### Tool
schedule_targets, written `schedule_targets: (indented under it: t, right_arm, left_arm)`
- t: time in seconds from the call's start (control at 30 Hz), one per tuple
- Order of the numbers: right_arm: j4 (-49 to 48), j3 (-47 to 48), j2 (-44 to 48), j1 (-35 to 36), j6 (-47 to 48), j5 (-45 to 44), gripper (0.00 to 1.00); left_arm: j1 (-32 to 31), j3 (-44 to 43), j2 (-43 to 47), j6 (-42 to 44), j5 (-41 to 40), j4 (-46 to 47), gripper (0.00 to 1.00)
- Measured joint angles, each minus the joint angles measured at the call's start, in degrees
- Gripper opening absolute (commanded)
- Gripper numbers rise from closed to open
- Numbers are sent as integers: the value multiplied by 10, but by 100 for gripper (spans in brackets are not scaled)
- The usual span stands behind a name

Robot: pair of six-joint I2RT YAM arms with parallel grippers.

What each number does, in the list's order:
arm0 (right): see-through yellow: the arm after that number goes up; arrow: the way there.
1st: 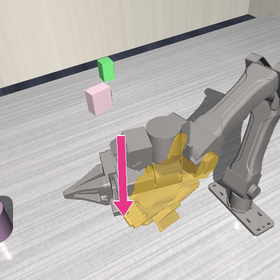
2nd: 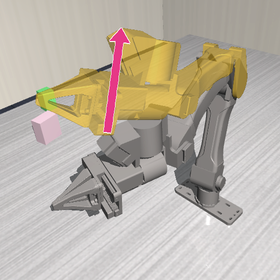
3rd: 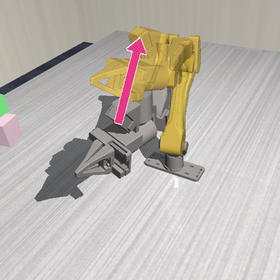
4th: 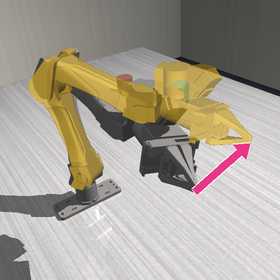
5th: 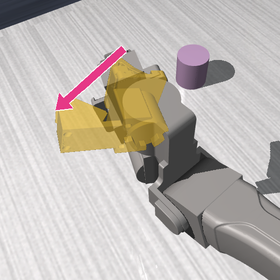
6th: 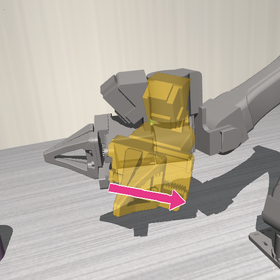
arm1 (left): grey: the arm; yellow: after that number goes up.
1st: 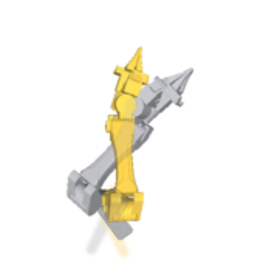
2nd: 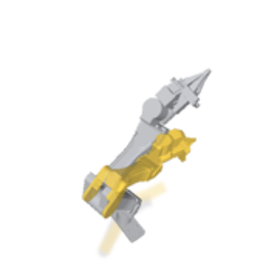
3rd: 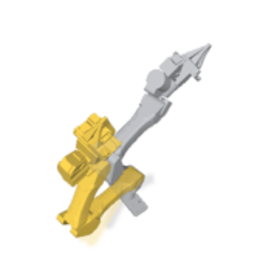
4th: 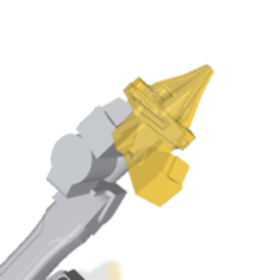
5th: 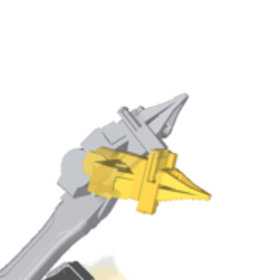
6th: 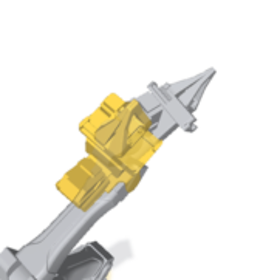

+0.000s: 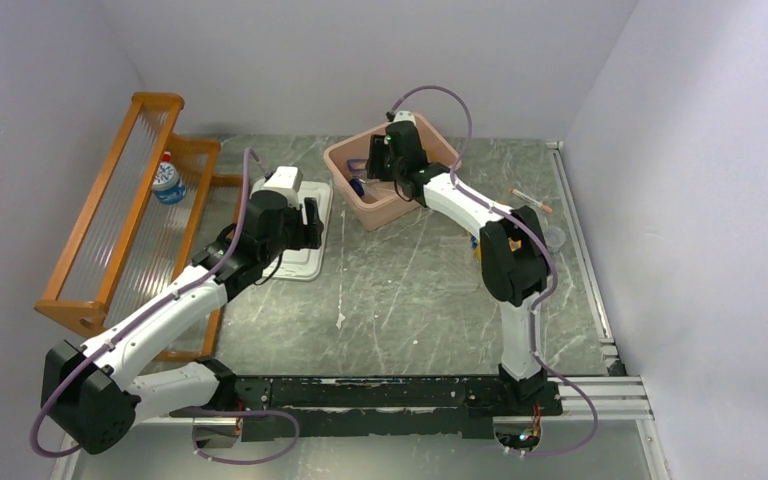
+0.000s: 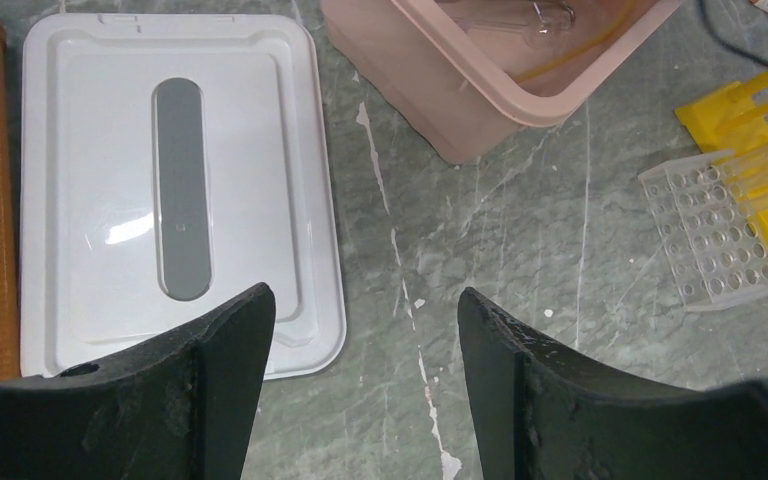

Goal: Organize the chemistry lab equipment

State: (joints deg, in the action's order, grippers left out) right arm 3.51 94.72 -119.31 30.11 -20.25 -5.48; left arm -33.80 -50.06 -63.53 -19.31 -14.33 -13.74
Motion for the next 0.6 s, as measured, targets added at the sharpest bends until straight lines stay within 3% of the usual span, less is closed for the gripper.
schedule_targets:
  t: [0.27, 0.43, 0.6]
  right_arm:
    - [50, -16, 119, 0, -3, -16, 51]
    - [46, -102, 241, 0, -16, -7, 48]
    - [40, -196, 324, 0, -35, 17, 46]
  left_arm:
    - [3, 0, -33, -13, 8, -5, 71]
    - [3, -9, -107, -32, 32, -22, 50]
    - [4, -50, -200, -45, 37, -29, 46]
